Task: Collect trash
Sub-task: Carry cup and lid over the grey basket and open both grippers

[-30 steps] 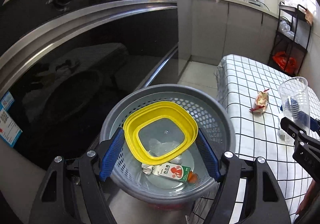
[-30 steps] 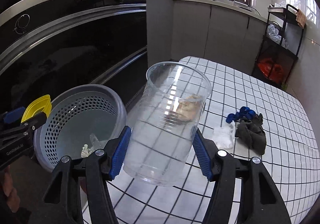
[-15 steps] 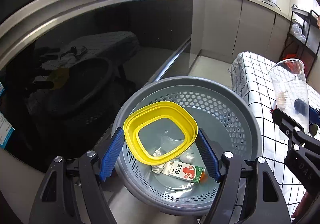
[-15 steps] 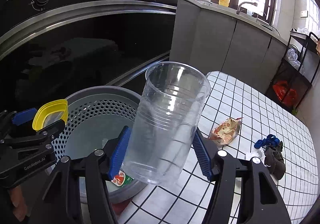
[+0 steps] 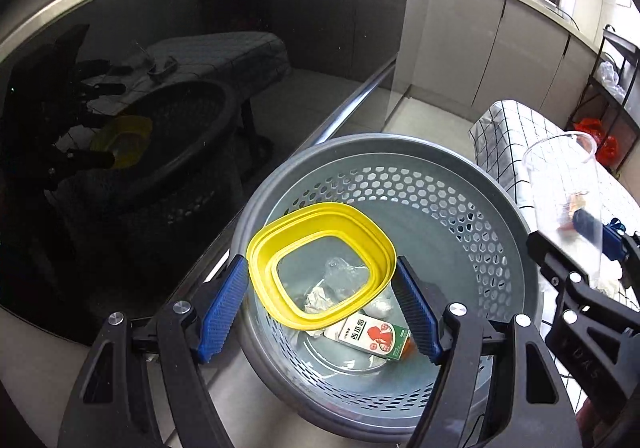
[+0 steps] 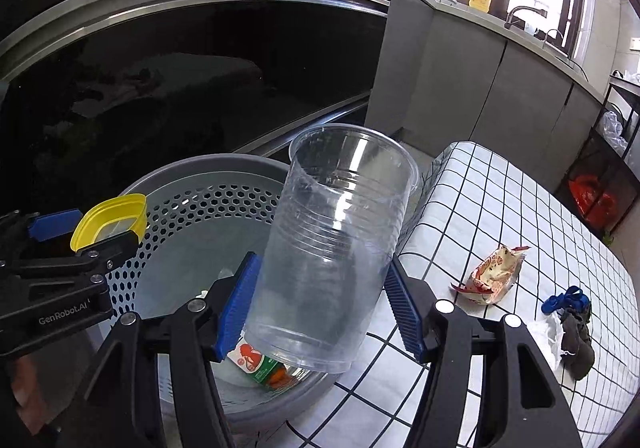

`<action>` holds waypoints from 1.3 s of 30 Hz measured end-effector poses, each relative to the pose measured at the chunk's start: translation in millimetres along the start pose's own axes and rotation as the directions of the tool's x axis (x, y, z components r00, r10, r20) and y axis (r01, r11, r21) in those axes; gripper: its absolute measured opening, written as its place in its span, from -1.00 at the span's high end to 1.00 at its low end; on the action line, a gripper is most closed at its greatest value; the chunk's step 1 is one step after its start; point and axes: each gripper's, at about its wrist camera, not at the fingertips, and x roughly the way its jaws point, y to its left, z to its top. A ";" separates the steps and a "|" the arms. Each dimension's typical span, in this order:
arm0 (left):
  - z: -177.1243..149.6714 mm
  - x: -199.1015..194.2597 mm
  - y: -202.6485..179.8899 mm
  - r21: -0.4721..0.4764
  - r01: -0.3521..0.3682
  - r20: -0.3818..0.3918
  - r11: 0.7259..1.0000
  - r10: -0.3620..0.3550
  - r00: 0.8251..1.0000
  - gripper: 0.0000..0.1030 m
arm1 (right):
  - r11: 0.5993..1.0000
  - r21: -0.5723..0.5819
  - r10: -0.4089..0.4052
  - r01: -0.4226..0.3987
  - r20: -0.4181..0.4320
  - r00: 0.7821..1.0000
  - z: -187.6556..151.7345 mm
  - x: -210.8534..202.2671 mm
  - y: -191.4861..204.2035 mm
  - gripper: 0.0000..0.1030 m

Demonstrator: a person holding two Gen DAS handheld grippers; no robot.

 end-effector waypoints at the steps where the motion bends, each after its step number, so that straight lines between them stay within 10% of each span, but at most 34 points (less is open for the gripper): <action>1: -0.4 -0.1 -0.5 0.000 0.001 -0.002 1.000 -0.001 1.000 -0.39 | 1.000 -0.006 0.001 -0.001 -0.004 1.000 0.6 2.3 -1.1 -0.16; 39: 1.3 -1.8 2.1 -0.020 -0.002 0.002 1.000 0.002 1.000 -0.55 | 0.999 0.039 0.004 -0.004 -0.011 1.000 -7.4 -9.2 -14.1 -0.35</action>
